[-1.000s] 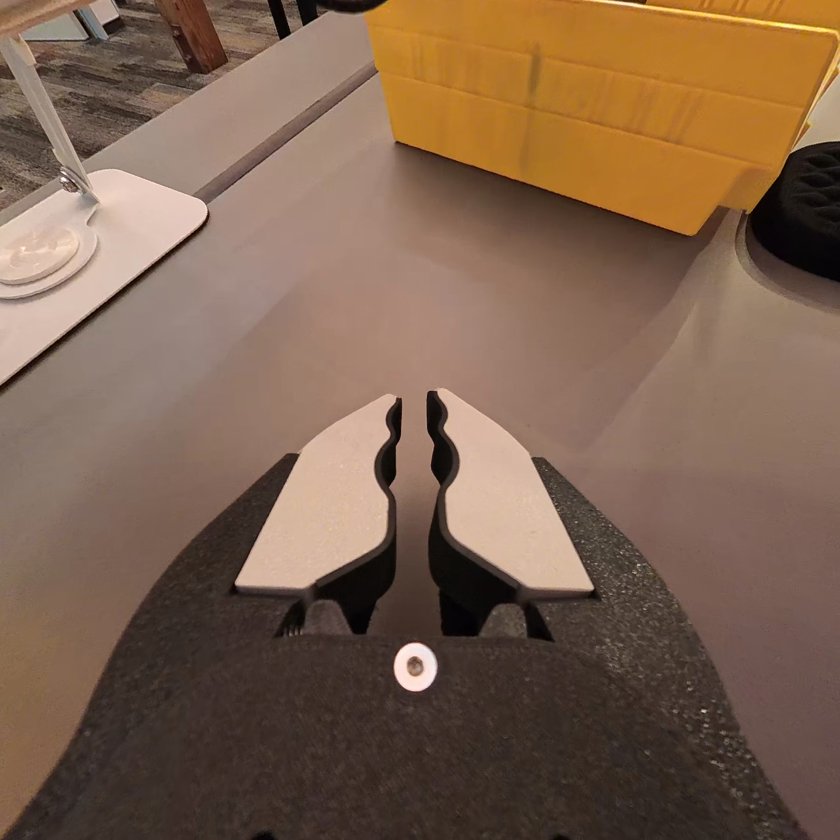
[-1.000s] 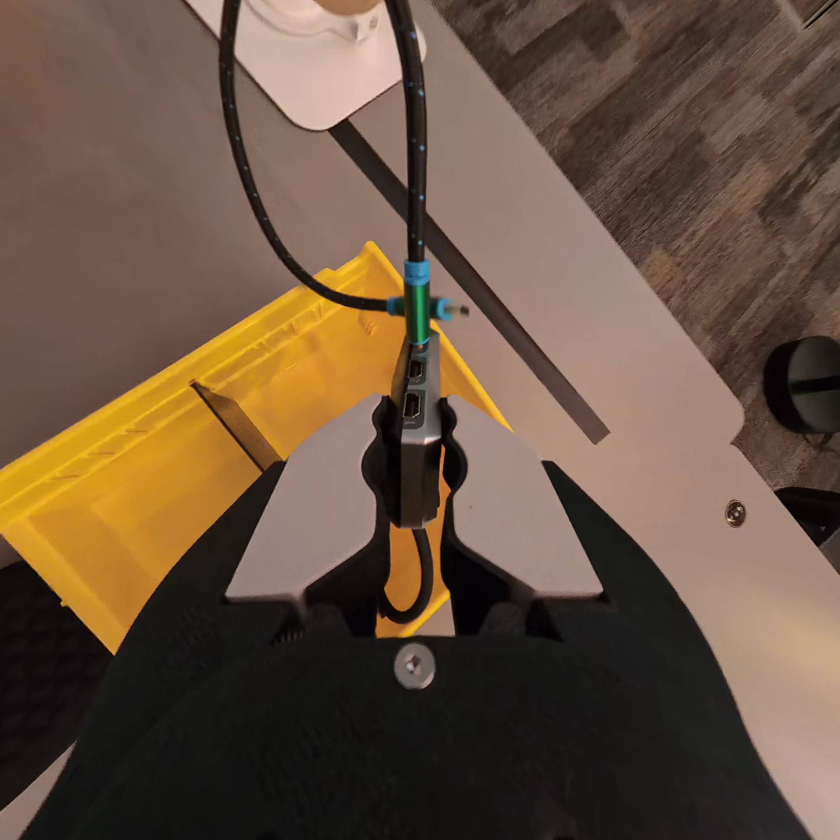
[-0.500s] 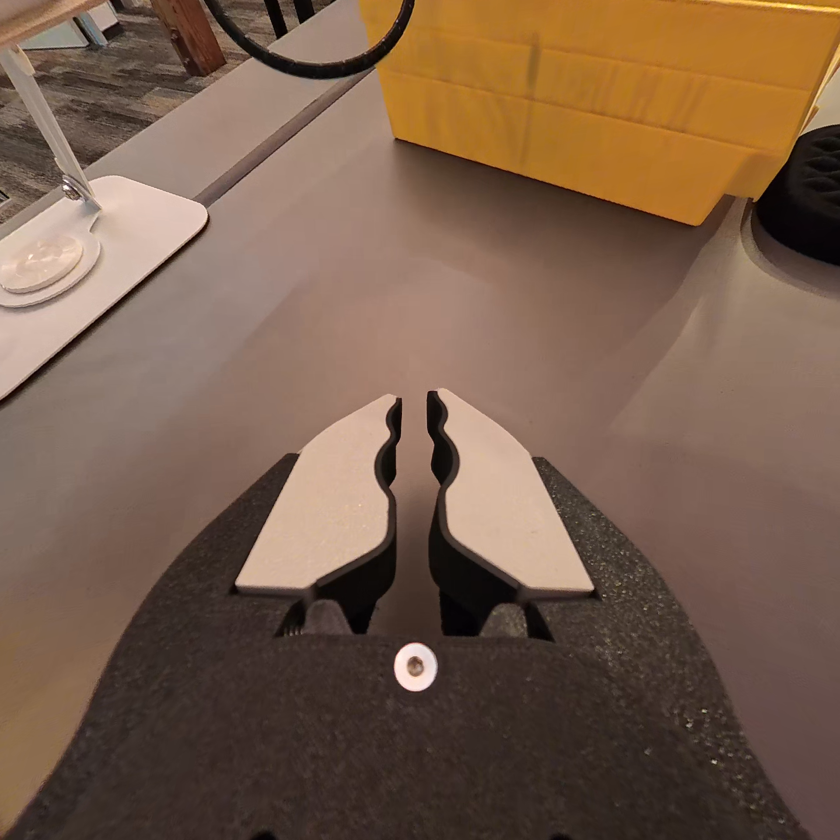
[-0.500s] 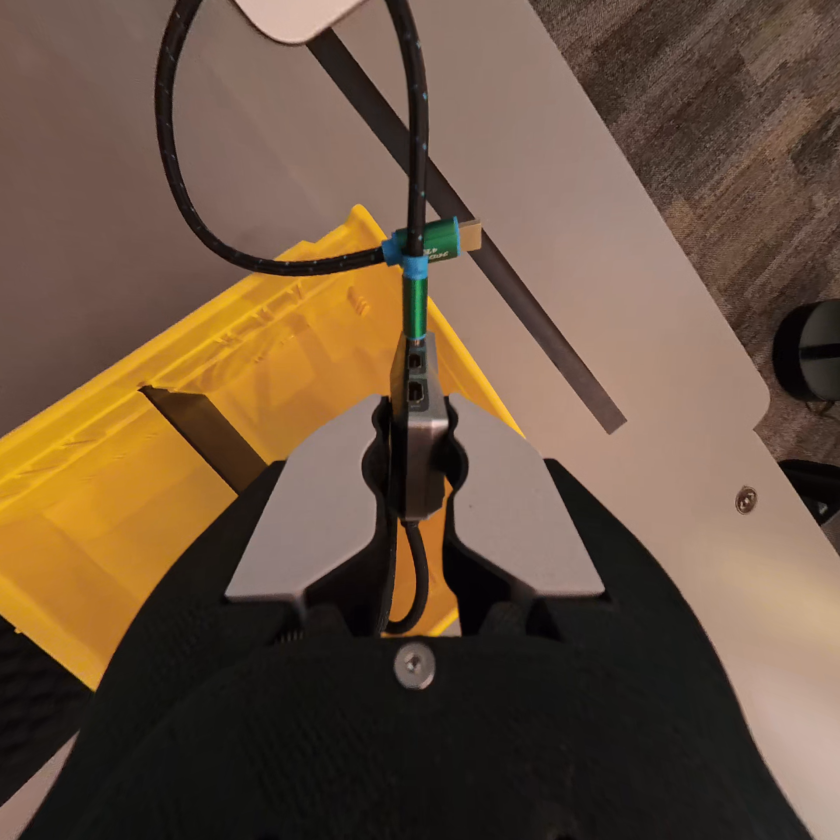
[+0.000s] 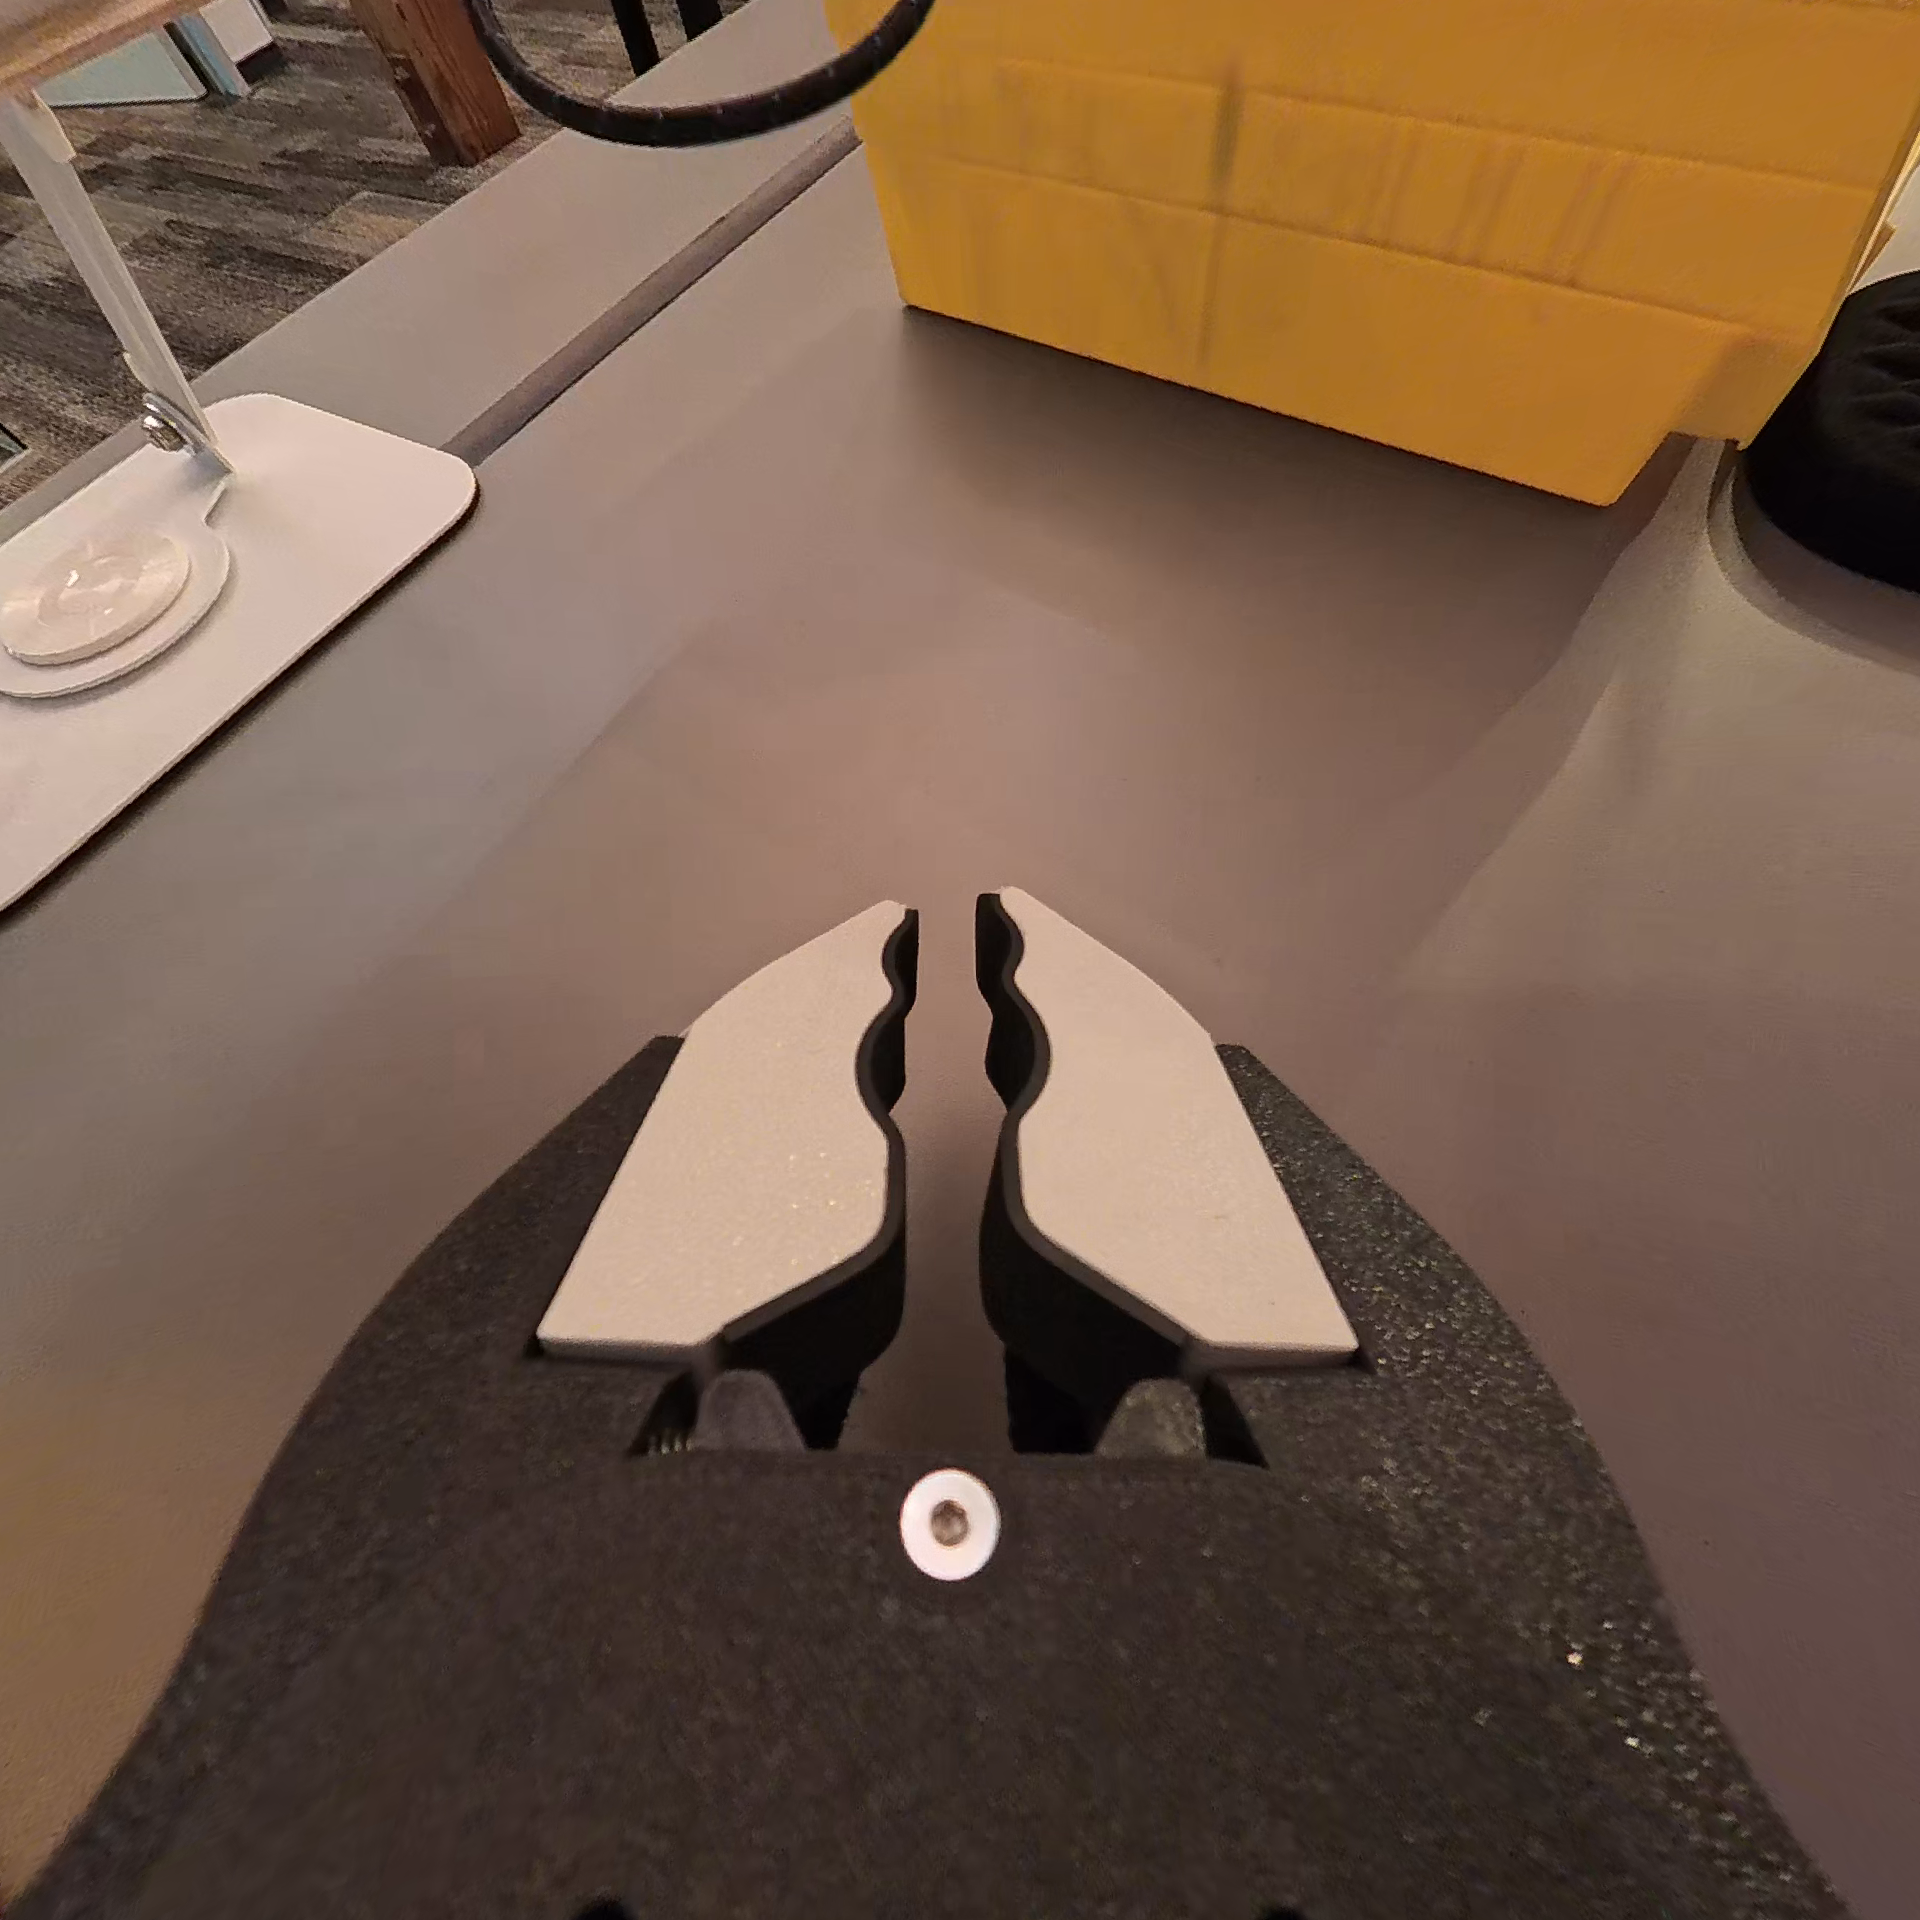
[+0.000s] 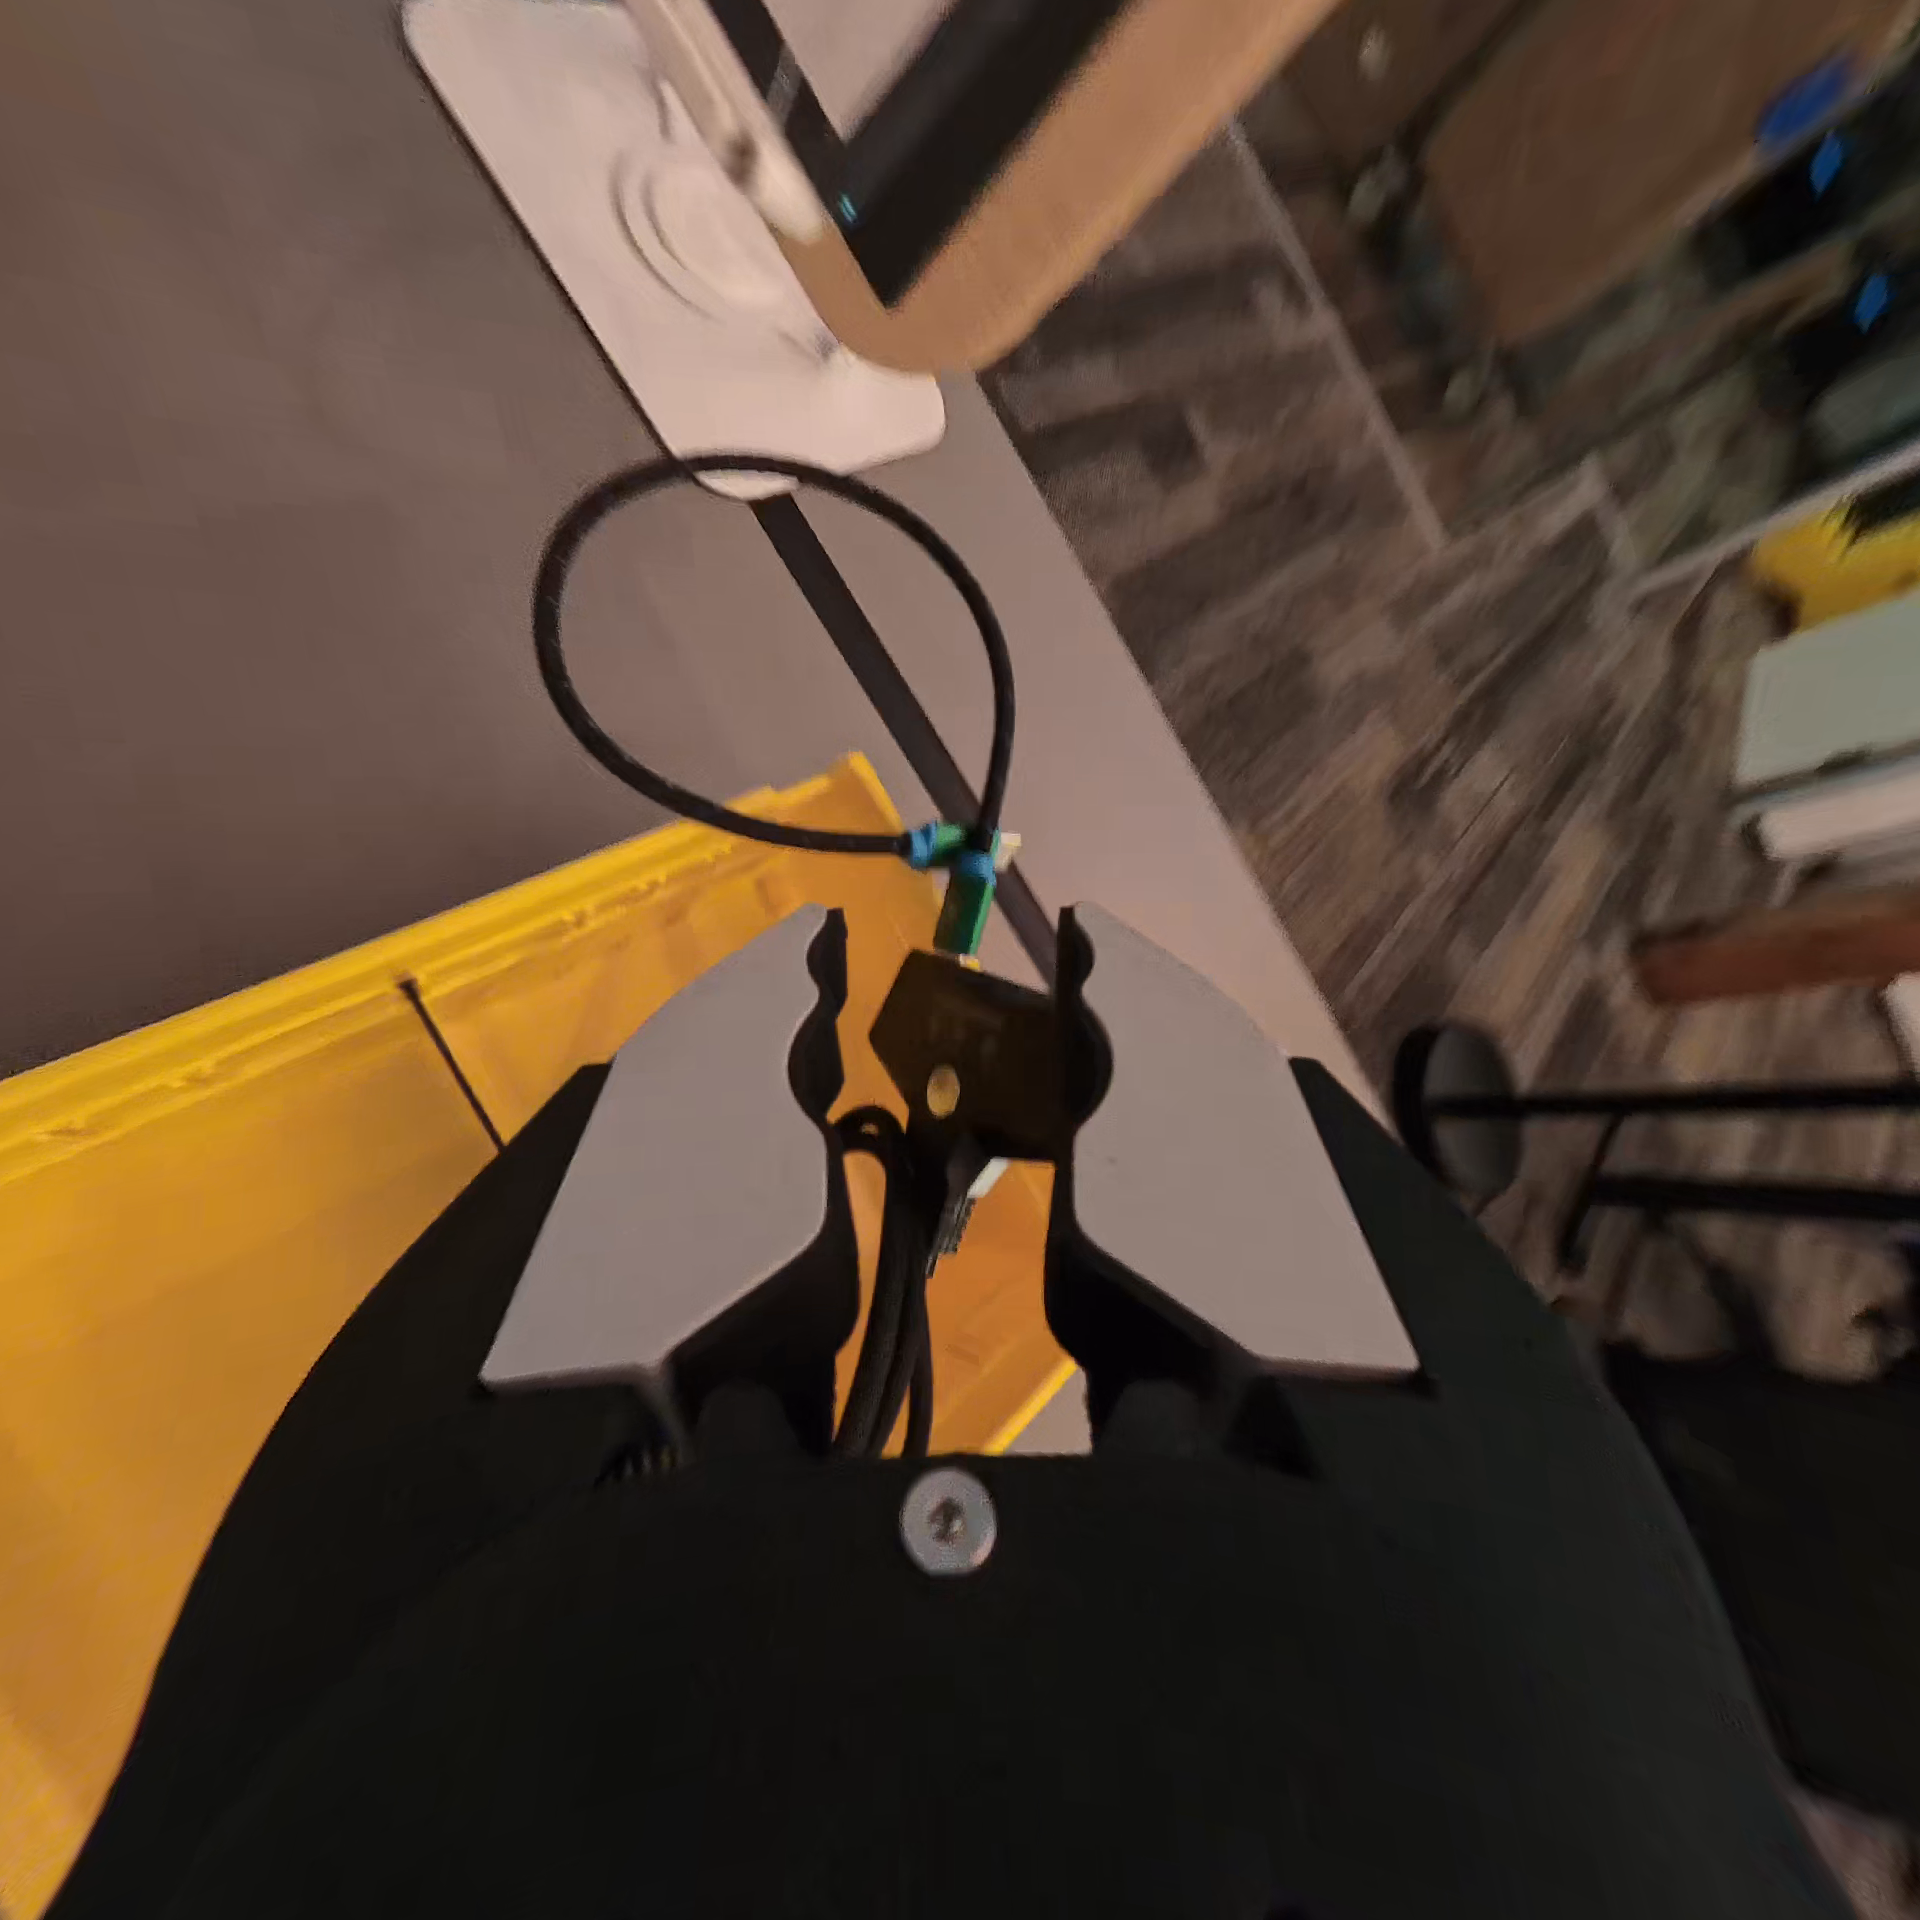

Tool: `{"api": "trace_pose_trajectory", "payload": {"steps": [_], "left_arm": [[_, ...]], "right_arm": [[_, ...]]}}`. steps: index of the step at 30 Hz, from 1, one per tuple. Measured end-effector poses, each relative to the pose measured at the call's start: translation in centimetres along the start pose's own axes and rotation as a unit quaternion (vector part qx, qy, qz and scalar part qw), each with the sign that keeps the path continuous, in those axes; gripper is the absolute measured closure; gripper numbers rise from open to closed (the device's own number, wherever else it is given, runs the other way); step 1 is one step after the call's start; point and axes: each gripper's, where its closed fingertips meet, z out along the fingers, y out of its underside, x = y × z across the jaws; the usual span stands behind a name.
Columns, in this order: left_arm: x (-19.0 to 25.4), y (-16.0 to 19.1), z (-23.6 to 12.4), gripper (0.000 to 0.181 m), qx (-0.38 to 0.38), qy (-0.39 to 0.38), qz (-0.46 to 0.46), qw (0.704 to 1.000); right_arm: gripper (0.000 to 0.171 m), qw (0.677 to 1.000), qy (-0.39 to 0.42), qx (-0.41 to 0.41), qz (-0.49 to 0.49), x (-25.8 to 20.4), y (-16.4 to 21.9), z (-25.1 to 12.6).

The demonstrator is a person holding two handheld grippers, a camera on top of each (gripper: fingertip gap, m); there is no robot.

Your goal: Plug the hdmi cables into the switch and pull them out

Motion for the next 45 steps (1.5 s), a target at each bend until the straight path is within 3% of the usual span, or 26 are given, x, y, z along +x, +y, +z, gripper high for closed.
{"api": "trace_pose_trajectory", "payload": {"steps": [4, 9, 18, 21, 29, 33, 38, 45], "left_arm": [[0.1, 0.2, 0.2, 0.171, -0.005, 0.003, 0.001, 1.000], [0.2, 0.3, 0.1, 0.171, -0.008, -0.003, 0.013, 1.000], [0.2, 0.6, 0.3, 0.171, -0.017, -0.009, 0.030, 0.999], [0.2, 0.6, 0.3, 0.171, -0.017, -0.012, 0.036, 0.999], [0.1, 0.6, 0.3, 0.172, -0.015, -0.010, 0.031, 0.999], [0.2, 0.7, 0.5, 0.171, -0.018, -0.008, 0.030, 0.999], [0.4, 0.7, 0.4, 0.172, -0.018, -0.011, 0.034, 0.999], [0.5, 0.5, 0.3, 0.172, -0.016, -0.009, 0.032, 0.999]], "right_arm": [[0.132, 0.995, -0.023, -0.004, -0.098, -3.6, -1.5, 1.3], [0.133, 0.978, -0.050, -0.056, -0.193, -6.4, 0.3, 5.2], [0.136, 0.939, -0.017, -0.138, -0.315, -6.2, 3.1, 9.5], [0.155, 0.938, -0.015, -0.141, -0.315, -5.9, 2.9, 10.0], [0.163, 0.951, -0.073, -0.123, -0.274, -6.6, 2.9, 6.3], [0.161, 0.952, -0.125, -0.188, -0.207, -7.2, 6.8, 5.0], [0.161, 0.955, -0.188, -0.208, -0.100, -9.5, 9.9, 6.3], [0.152, 0.966, -0.196, -0.161, 0.048, -8.9, 9.0, 6.2]]}}
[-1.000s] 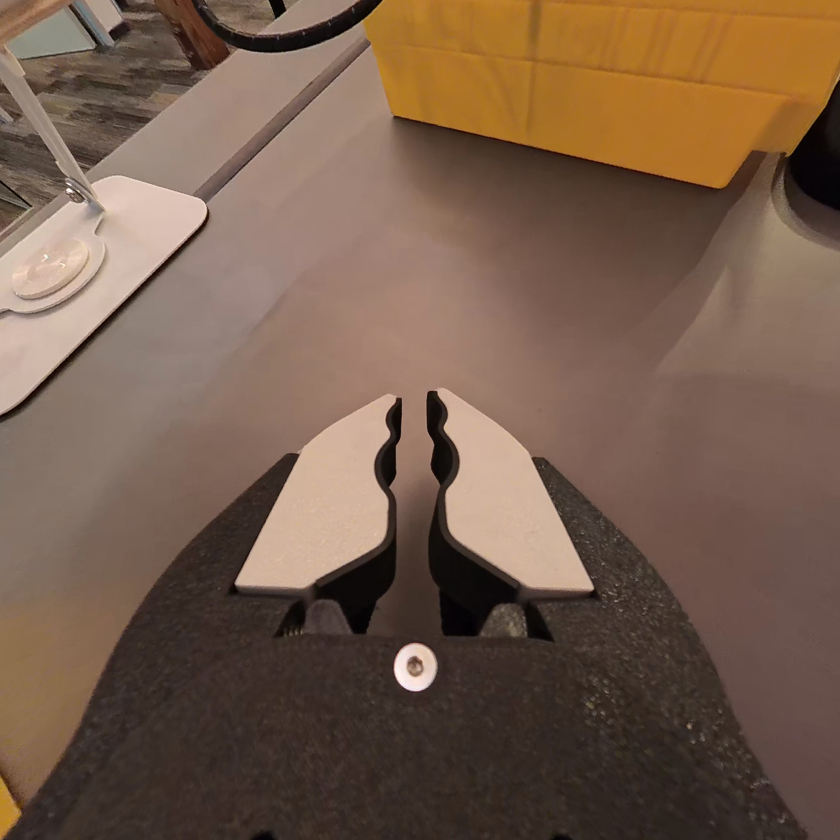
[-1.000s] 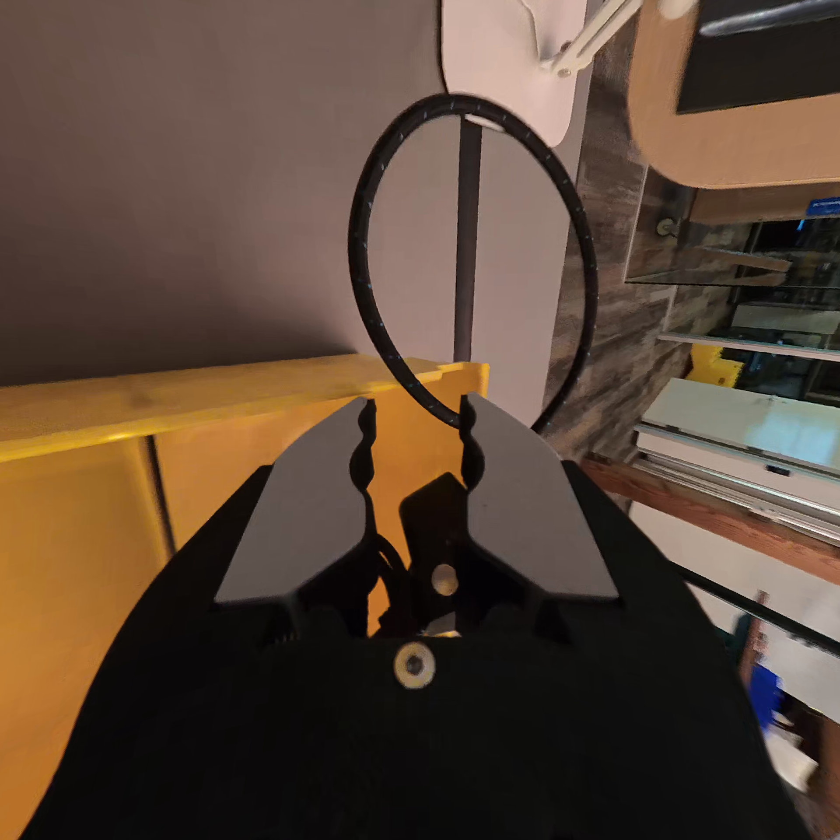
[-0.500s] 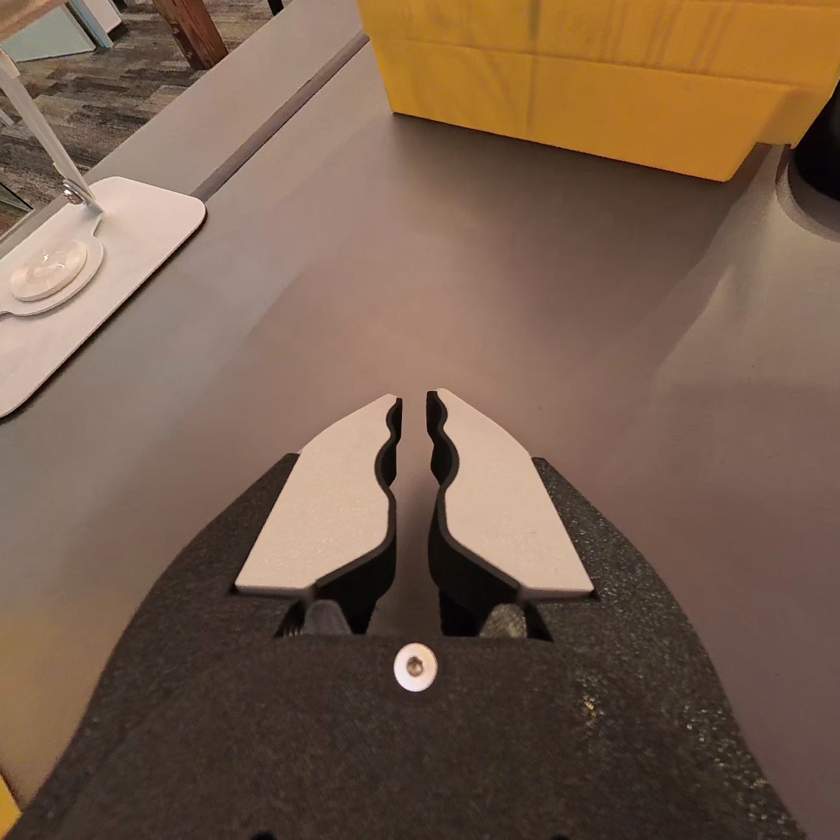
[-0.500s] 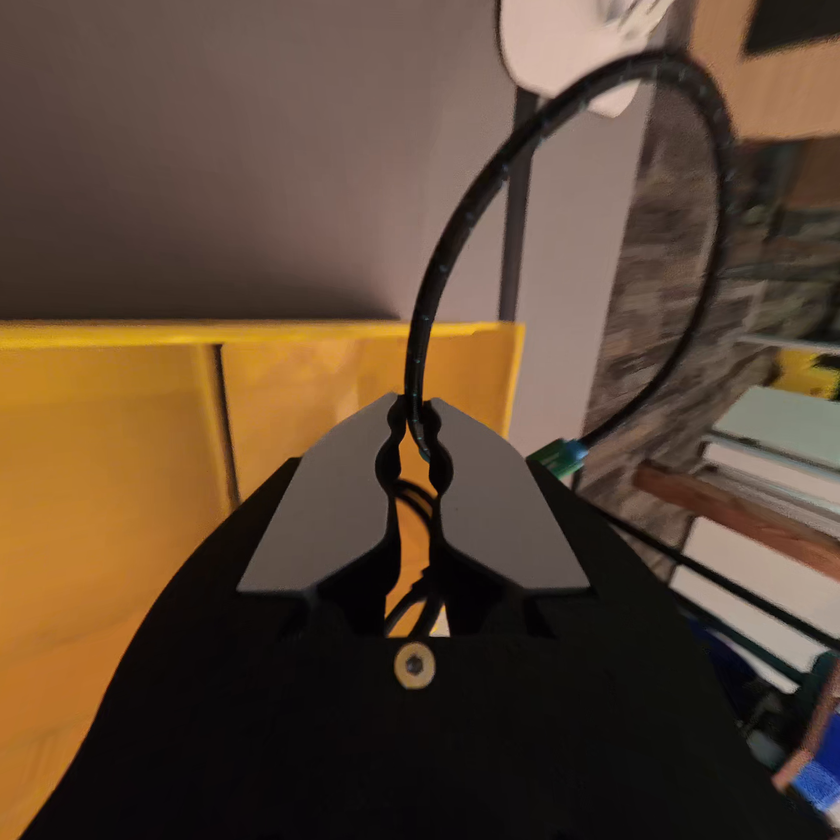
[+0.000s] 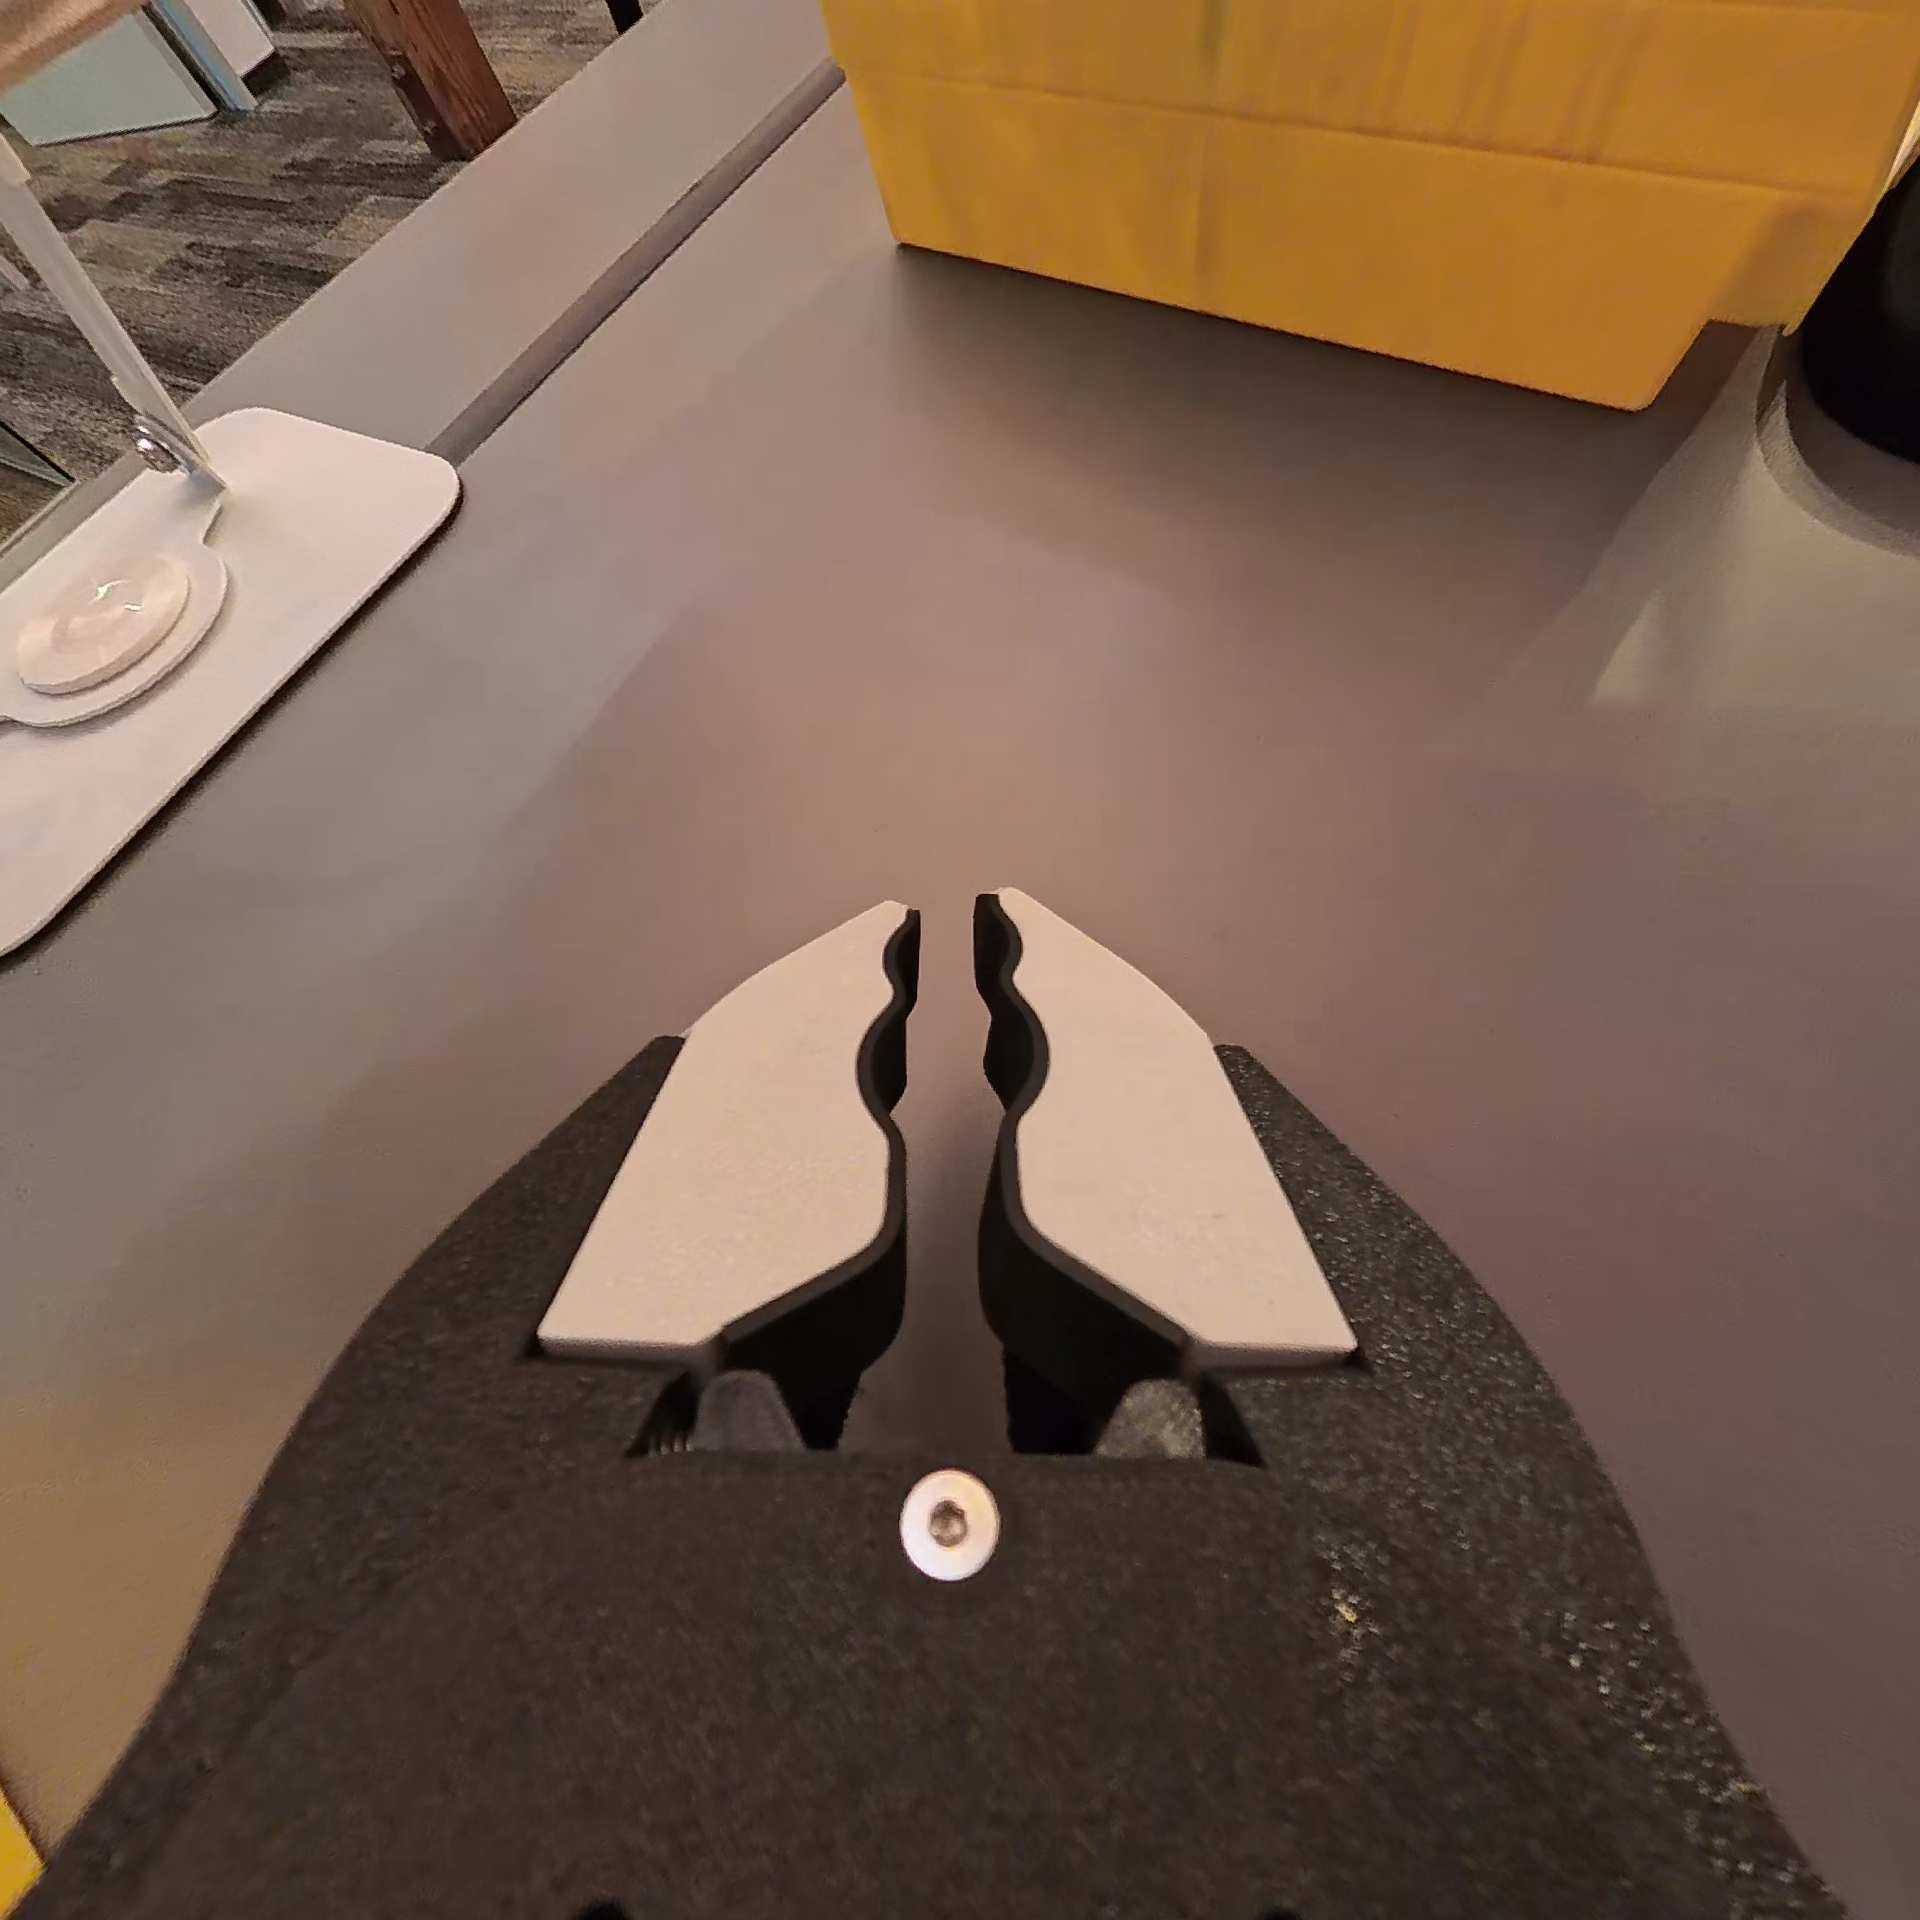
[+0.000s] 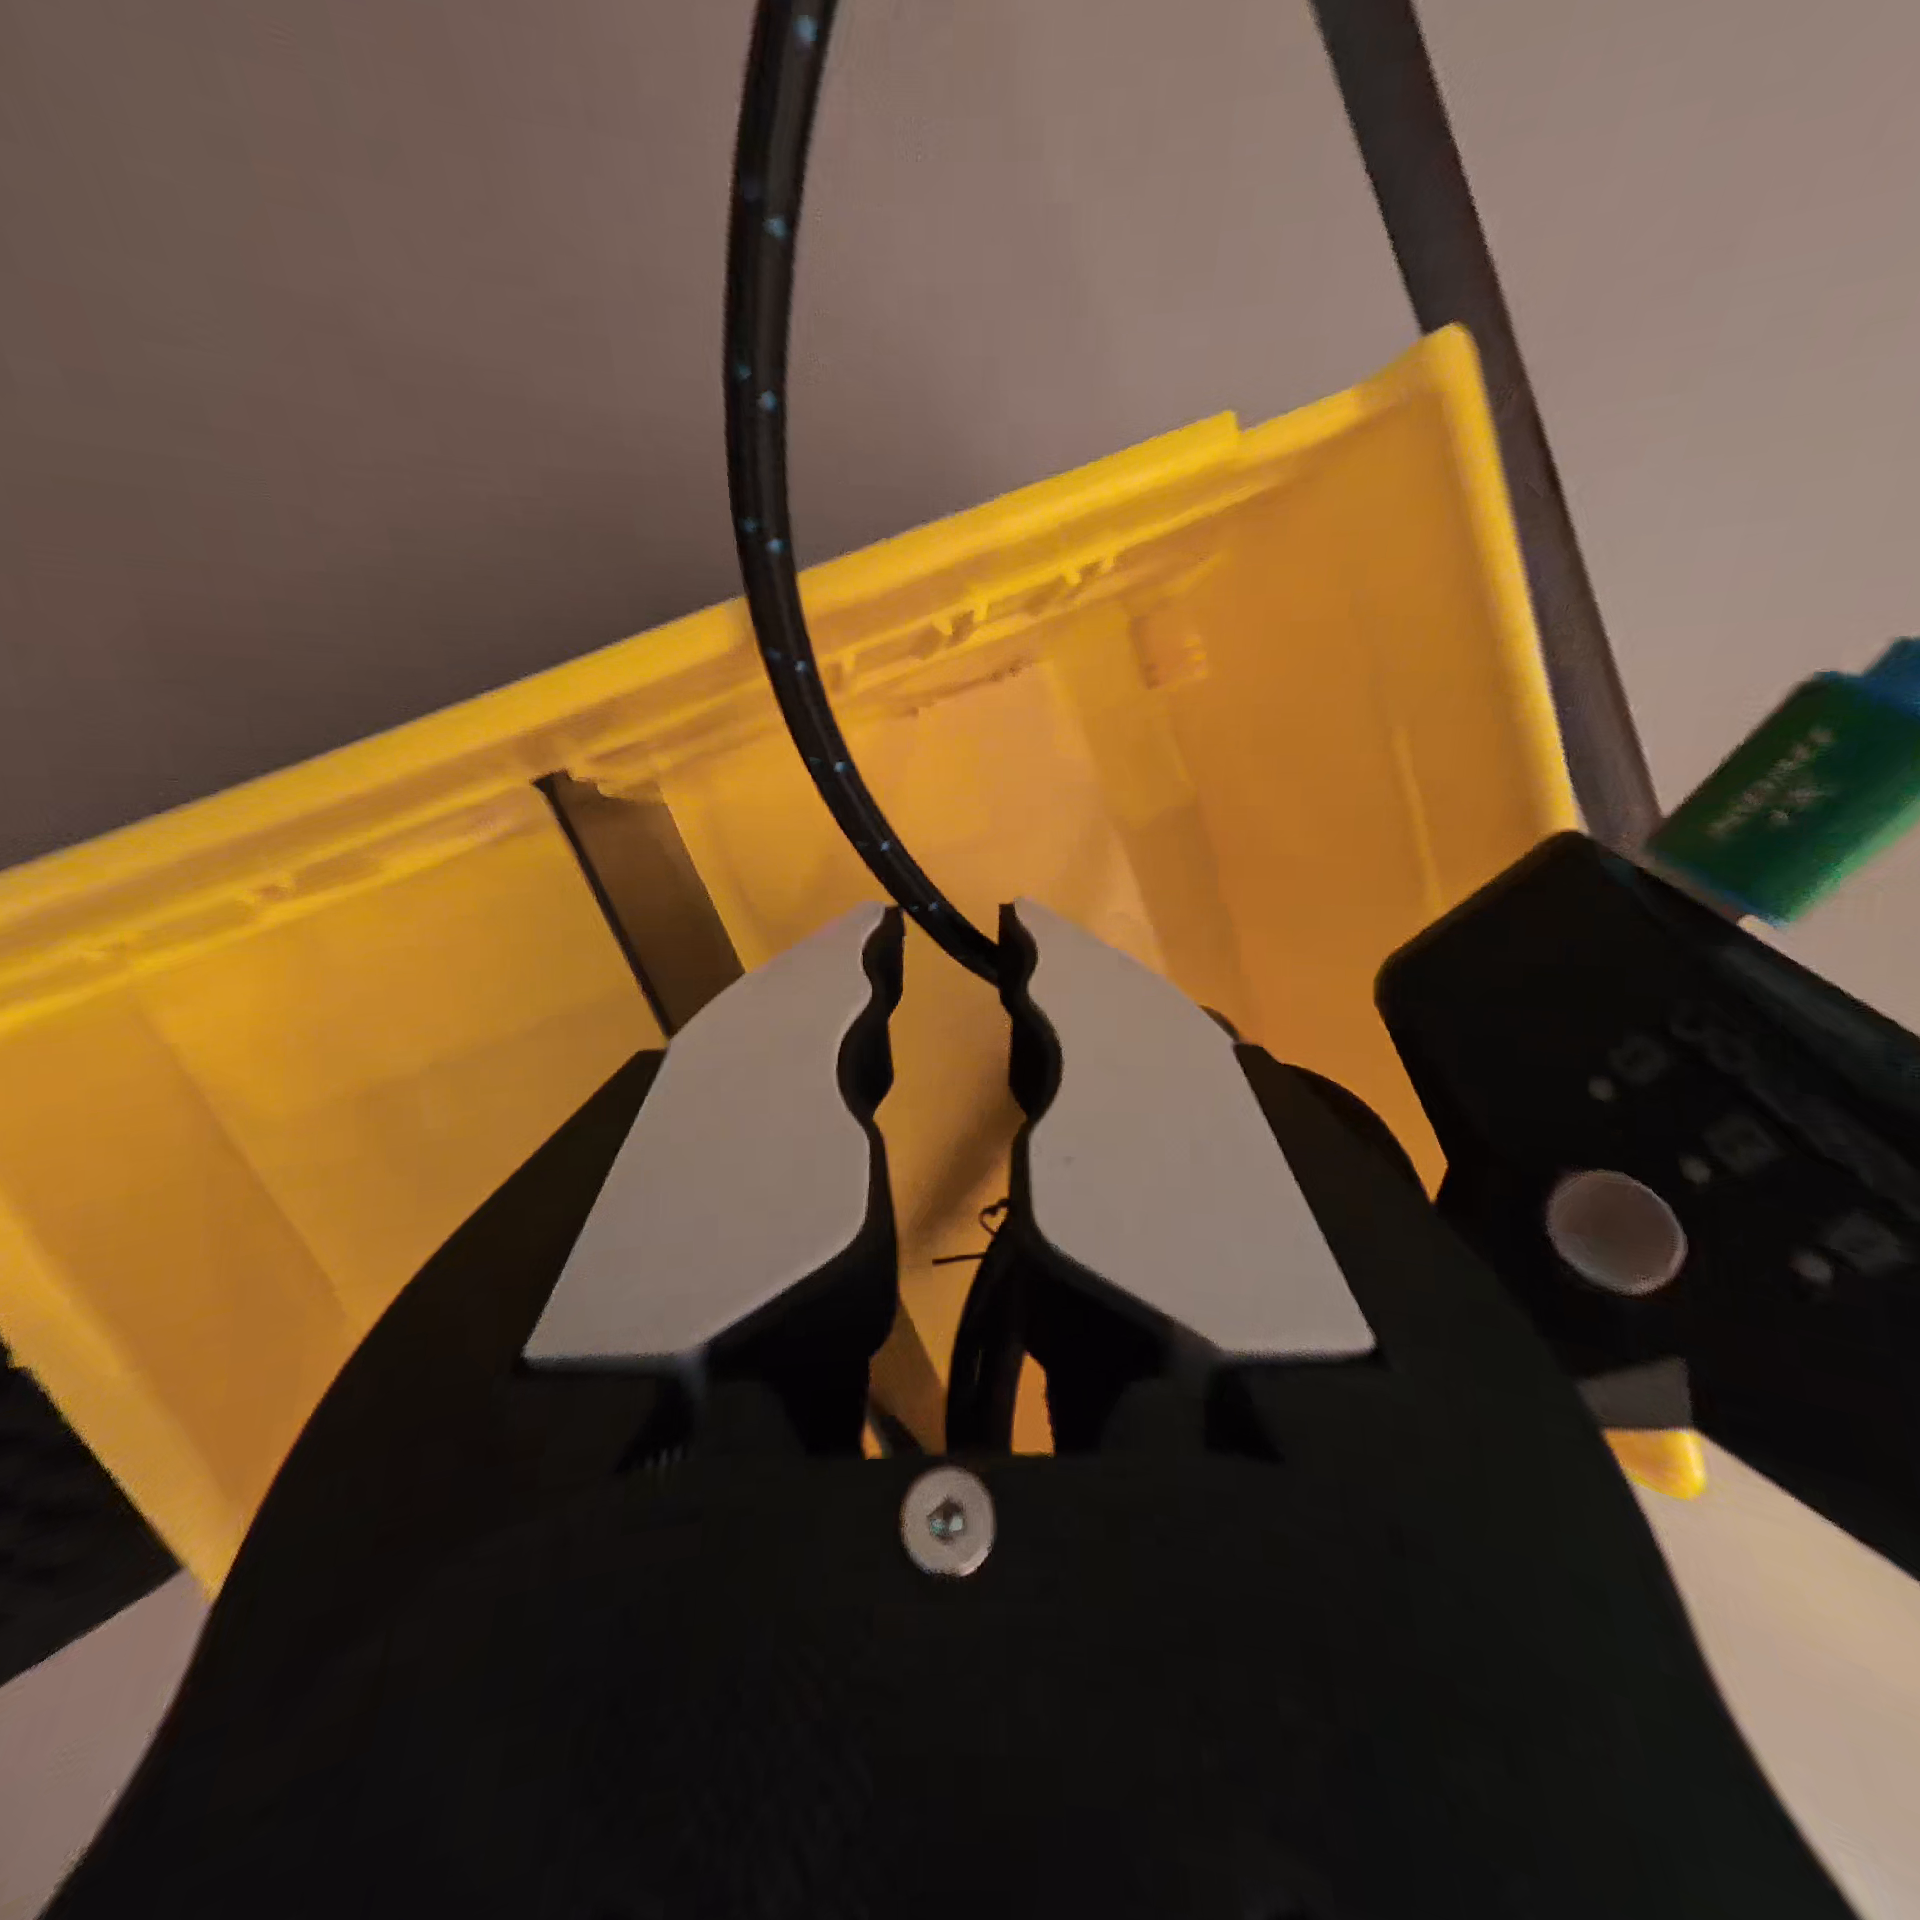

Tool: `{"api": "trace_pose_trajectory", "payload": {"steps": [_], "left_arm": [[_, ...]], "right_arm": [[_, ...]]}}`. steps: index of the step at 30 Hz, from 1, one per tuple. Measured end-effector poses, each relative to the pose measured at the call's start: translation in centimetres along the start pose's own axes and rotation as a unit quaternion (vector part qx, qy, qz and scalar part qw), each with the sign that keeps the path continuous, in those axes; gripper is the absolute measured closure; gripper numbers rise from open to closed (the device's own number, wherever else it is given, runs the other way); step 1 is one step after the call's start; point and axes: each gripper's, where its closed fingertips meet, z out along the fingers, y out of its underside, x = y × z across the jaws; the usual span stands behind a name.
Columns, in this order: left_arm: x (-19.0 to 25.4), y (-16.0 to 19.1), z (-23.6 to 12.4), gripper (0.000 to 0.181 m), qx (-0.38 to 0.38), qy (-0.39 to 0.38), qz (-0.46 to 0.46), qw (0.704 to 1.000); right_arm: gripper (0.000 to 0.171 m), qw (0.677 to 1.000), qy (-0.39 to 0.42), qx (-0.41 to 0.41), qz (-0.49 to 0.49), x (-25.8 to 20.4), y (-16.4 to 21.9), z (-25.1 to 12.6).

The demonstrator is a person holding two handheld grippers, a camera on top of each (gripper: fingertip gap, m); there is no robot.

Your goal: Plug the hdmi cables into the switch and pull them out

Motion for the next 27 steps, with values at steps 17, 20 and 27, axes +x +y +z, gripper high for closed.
{"api": "trace_pose_trajectory", "payload": {"steps": [17, 20, 27], "left_arm": [[-1.4, -2.8, -2.2, 0.171, 0.061, -0.022, -0.023, 0.998], [-2.2, -5.1, -4.8, 0.168, 0.087, -0.044, -0.014, 0.995], [-10.6, -5.8, -17.8, 0.160, 0.070, -0.167, 0.000, 0.983]], "right_arm": [[0.129, 0.833, 0.218, 0.509, 0.007, -6.0, -13.4, -24.2], [0.137, 0.812, 0.222, 0.539, -0.030, -7.0, -14.2, -23.9], [0.136, 0.848, 0.198, 0.491, -0.003, -4.9, -12.4, -21.3]]}}
